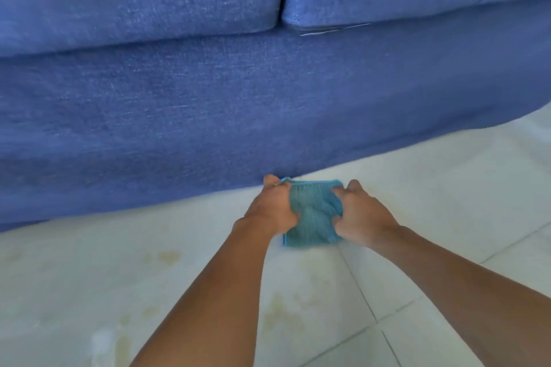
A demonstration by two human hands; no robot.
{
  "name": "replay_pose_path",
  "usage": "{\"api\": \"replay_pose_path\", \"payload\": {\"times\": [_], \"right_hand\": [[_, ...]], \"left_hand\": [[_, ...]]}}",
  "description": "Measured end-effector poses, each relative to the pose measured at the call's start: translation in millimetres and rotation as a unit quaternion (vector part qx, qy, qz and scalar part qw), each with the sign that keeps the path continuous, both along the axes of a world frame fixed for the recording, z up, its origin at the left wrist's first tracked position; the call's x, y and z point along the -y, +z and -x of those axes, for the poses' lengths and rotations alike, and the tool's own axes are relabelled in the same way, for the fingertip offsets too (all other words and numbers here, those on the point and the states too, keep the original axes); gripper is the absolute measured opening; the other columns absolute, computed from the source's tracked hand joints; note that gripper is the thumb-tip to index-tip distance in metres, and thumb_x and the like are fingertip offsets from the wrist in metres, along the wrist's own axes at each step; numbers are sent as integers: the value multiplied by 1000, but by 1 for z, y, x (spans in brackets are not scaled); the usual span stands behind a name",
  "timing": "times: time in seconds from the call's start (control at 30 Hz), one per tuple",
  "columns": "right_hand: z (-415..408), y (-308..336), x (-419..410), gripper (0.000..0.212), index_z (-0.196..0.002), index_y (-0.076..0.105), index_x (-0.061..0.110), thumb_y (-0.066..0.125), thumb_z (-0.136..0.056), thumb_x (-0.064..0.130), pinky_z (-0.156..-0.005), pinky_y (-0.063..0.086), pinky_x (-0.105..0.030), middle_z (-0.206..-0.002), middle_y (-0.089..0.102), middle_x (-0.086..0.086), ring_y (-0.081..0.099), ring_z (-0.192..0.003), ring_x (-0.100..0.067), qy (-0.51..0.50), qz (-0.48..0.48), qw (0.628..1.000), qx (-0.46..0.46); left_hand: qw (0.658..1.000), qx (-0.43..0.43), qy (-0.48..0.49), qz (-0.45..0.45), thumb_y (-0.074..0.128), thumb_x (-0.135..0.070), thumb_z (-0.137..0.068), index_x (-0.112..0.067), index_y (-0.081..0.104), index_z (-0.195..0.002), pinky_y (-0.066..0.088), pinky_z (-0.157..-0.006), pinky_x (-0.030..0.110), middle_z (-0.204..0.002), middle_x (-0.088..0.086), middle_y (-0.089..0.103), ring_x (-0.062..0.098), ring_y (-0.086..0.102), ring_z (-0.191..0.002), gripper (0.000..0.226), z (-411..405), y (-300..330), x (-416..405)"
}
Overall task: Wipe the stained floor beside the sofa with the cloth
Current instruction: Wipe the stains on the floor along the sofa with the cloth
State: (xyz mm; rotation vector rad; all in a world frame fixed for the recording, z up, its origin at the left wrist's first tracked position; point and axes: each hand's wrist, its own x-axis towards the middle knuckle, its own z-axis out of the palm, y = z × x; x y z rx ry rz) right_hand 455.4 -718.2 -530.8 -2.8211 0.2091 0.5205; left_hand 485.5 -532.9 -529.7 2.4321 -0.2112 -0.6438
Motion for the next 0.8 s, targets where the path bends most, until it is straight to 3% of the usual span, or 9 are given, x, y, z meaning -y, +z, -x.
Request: {"api": "replay_pose_path", "payload": {"times": [0.07, 0.13, 0.23, 0.3, 0.37, 0.47, 0.6, 0.73, 0.8], "right_hand": [[3, 6, 1, 48, -131, 53, 17, 54, -84, 24, -90, 47, -42, -122, 41, -7, 47, -109, -32, -3, 96, 994, 58], [3, 9, -7, 48, -136, 51, 17, 51, -89, 30, -102, 37, -42, -139, 42, -7, 36, -126, -31, -4, 88, 990, 114], [4, -12, -35, 62, -156, 22, 22, 36, -100, 44, -122, 8, -44, -167, 13, -5, 4, -153, -26, 107, 18, 991, 72], [13, -30, -45, 66, -159, 2, 30, 24, -101, 52, -122, -8, -48, -169, -10, 3, -12, -154, -23, 129, 28, 991, 37], [38, -43, -35, 67, -156, -10, 37, 10, -96, 58, -121, -15, -47, -166, -21, 10, -21, -152, -20, 130, 35, 990, 52], [58, -50, 8, 73, -154, -14, 40, 0, -87, 65, -121, -13, -45, -166, -20, 11, -21, -152, -18, 109, 67, 989, 73], [3, -48, 8, 69, -158, -5, 34, 16, -98, 59, -122, -7, -53, -168, -14, 3, -14, -153, -27, -17, 77, 995, 61], [78, -51, -26, 67, -157, -3, 39, 16, -95, 58, -121, -12, -50, -167, -16, 7, -19, -152, -25, 133, 25, 988, 79], [106, -48, -9, 68, -157, 4, 41, 19, -93, 59, -121, -8, -50, -168, -9, 8, -11, -154, -25, 126, 25, 988, 86]], "left_hand": [[999, 31, 27, -35, 61, -26, -90, -23, 52, -131, 48, -98, 39, -133, -2, 33, 24, 59, -109, 42, 9, 10, -11], [992, 60, 33, -101, 53, -30, -95, -25, 47, -140, 43, -104, 40, -144, -1, 35, 25, 49, -123, 46, 19, 16, -32], [974, 80, -11, -210, 48, -32, -97, -26, 34, -151, 34, -111, 41, -160, -1, 24, 24, 31, -142, 56, 27, 9, -65], [971, 66, -17, -230, 45, -35, -99, -28, 25, -155, 31, -115, 45, -165, -4, 12, 24, 17, -149, 60, 27, 2, -74], [971, 50, -24, -233, 44, -39, -100, -29, 17, -157, 28, -117, 50, -166, -6, 4, 25, 7, -152, 63, 28, -3, -73], [970, 25, -47, -238, 44, -41, -99, -30, 8, -158, 26, -117, 53, -166, -8, -6, 28, -2, -153, 70, 23, -5, -73], [961, 18, -92, -261, 42, -39, -100, -31, -1, -158, 27, -117, 48, -164, -10, -17, 28, -5, -153, 72, 22, -1, -78], [959, 1, -109, -261, 42, -37, -100, -31, 10, -158, 22, -120, 44, -166, -9, -4, 29, 9, -152, 66, 10, 10, -80], [958, -10, -122, -258, 45, -36, -100, -33, 11, -158, 20, -121, 42, -166, -10, -2, 26, 11, -152, 68, 5, 15, -86]]}}
